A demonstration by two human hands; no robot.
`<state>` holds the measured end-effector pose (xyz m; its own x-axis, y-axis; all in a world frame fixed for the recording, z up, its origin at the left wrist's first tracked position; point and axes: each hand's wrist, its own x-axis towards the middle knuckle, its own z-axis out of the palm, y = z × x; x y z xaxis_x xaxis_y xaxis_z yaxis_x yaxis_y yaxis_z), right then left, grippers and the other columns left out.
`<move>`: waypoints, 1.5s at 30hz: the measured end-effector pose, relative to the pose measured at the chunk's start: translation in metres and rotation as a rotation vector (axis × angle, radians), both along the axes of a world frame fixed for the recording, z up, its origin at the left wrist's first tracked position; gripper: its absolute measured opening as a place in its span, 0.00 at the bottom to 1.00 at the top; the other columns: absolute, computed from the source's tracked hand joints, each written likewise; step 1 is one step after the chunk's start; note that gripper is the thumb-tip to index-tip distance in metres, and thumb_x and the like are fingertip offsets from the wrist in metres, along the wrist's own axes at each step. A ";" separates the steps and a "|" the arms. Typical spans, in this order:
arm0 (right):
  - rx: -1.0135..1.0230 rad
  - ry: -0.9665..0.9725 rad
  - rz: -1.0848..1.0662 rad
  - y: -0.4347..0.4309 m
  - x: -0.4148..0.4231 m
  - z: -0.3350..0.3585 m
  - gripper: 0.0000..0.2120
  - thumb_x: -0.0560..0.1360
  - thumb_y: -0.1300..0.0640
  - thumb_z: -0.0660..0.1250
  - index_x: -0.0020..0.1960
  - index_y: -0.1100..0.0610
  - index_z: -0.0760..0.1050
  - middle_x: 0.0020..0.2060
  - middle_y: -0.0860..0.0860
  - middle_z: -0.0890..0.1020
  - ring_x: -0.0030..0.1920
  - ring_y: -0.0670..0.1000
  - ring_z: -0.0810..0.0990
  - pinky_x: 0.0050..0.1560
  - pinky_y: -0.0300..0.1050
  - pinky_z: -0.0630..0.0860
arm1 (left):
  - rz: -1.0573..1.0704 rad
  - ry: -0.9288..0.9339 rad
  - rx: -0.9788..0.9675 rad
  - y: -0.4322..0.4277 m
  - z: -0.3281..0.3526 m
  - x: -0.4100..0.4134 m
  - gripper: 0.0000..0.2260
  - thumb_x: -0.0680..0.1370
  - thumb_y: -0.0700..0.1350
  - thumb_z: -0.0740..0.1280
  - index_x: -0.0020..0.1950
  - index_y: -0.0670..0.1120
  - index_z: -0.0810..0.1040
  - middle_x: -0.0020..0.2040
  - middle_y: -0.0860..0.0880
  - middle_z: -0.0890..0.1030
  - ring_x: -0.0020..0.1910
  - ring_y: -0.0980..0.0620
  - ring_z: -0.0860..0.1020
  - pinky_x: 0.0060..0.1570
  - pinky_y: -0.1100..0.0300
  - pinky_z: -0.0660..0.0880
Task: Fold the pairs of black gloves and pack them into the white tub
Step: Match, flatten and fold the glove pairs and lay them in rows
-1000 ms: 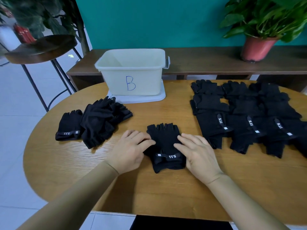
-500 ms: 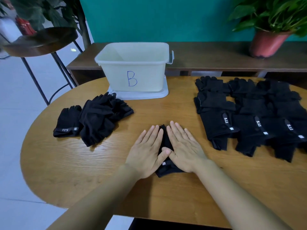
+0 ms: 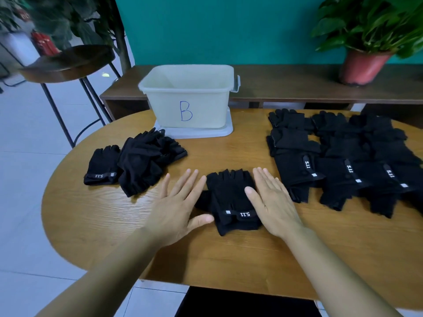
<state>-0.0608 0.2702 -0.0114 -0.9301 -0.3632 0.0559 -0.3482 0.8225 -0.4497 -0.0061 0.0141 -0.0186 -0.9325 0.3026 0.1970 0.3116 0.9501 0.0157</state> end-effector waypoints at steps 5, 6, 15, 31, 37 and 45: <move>-0.046 0.231 0.066 0.004 0.025 0.004 0.30 0.80 0.41 0.48 0.74 0.56 0.68 0.71 0.51 0.73 0.73 0.46 0.66 0.76 0.43 0.52 | -0.302 0.093 0.057 0.034 0.005 0.004 0.29 0.74 0.67 0.64 0.69 0.52 0.75 0.68 0.53 0.77 0.69 0.53 0.71 0.68 0.51 0.60; -0.026 0.245 0.087 0.003 0.030 0.005 0.29 0.78 0.43 0.51 0.73 0.56 0.69 0.70 0.51 0.74 0.73 0.46 0.67 0.76 0.43 0.52 | -0.305 0.072 0.070 0.037 0.004 0.003 0.27 0.72 0.65 0.65 0.66 0.52 0.78 0.63 0.54 0.80 0.65 0.54 0.75 0.65 0.53 0.61; 0.135 0.142 0.258 0.006 0.050 0.013 0.41 0.71 0.46 0.63 0.80 0.50 0.52 0.77 0.43 0.57 0.74 0.36 0.44 0.72 0.33 0.32 | -0.178 0.056 0.274 0.048 0.004 0.006 0.21 0.67 0.50 0.61 0.55 0.49 0.84 0.42 0.56 0.85 0.41 0.58 0.81 0.60 0.61 0.64; -0.353 -0.140 -0.288 -0.018 0.029 0.020 0.11 0.78 0.45 0.65 0.56 0.51 0.75 0.45 0.53 0.84 0.45 0.50 0.82 0.46 0.50 0.79 | 0.178 -0.146 0.702 0.038 0.008 -0.020 0.20 0.77 0.66 0.58 0.56 0.55 0.78 0.48 0.59 0.84 0.51 0.57 0.80 0.66 0.48 0.68; -0.237 -0.123 -0.449 -0.032 0.007 0.018 0.15 0.80 0.45 0.63 0.60 0.54 0.75 0.47 0.48 0.82 0.47 0.51 0.80 0.44 0.46 0.76 | 0.354 -0.163 0.619 0.045 0.006 -0.040 0.12 0.82 0.60 0.60 0.54 0.56 0.79 0.42 0.55 0.83 0.44 0.57 0.79 0.66 0.48 0.65; -0.189 -0.077 -0.542 -0.039 0.000 0.008 0.12 0.79 0.45 0.64 0.56 0.50 0.69 0.42 0.46 0.81 0.42 0.49 0.79 0.42 0.46 0.75 | 0.555 -0.070 0.522 0.060 0.005 -0.037 0.17 0.81 0.62 0.59 0.63 0.54 0.75 0.39 0.57 0.80 0.50 0.56 0.79 0.67 0.53 0.58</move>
